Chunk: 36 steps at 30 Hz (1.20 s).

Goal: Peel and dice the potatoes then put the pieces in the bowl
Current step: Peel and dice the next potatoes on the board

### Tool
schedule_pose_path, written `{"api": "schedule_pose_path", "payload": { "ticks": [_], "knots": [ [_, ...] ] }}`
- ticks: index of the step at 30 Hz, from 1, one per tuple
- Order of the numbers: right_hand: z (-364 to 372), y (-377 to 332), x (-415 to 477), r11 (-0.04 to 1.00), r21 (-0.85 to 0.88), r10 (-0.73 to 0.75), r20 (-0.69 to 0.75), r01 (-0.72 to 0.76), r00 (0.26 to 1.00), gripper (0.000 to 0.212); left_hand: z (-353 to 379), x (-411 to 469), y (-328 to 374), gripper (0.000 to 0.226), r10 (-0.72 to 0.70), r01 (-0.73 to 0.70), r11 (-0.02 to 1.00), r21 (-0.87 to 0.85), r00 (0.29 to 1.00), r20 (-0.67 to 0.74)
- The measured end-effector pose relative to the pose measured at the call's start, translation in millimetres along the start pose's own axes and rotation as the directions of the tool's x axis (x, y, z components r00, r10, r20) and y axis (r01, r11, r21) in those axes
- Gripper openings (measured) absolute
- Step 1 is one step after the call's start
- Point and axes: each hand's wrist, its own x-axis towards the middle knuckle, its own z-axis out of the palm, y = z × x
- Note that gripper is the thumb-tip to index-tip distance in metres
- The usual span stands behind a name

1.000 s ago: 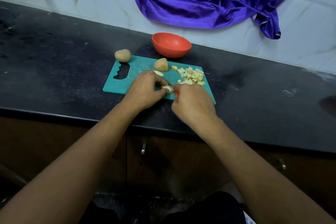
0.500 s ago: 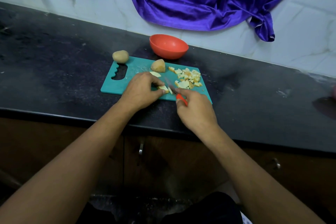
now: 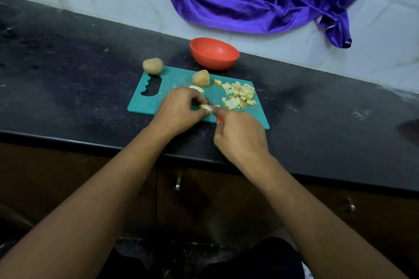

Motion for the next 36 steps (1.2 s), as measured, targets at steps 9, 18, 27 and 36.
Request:
{"api": "schedule_pose_path", "payload": {
  "ticks": [9,18,27,36],
  "knots": [
    [8.5,17.4,-0.7,0.959,0.272,0.082,0.008,-0.081,0.997,0.043,-2.2,-0.3,1.4,0.025,-0.037,0.037,0.999,-0.026,0.999,0.013],
    [-5.5,2.3,1.9,0.989,0.143,0.044,-0.049,-0.037,0.998,0.044,0.7,0.0,-2.4,0.032,-0.084,0.082,0.988,-0.127,0.996,-0.006],
    [2.0,-8.4,-0.1,0.999,0.045,0.002,-0.047,0.0,0.999,0.048,1.3,0.5,-3.8,0.031,-0.071,0.068,0.99,-0.122,0.997,-0.018],
    [11.5,-5.4,-5.4,0.999,0.031,0.017,-0.01,-0.017,1.0,0.051,1.2,0.0,-2.0,0.027,-0.067,0.065,0.992,-0.11,0.998,-0.01]
  ]
}}
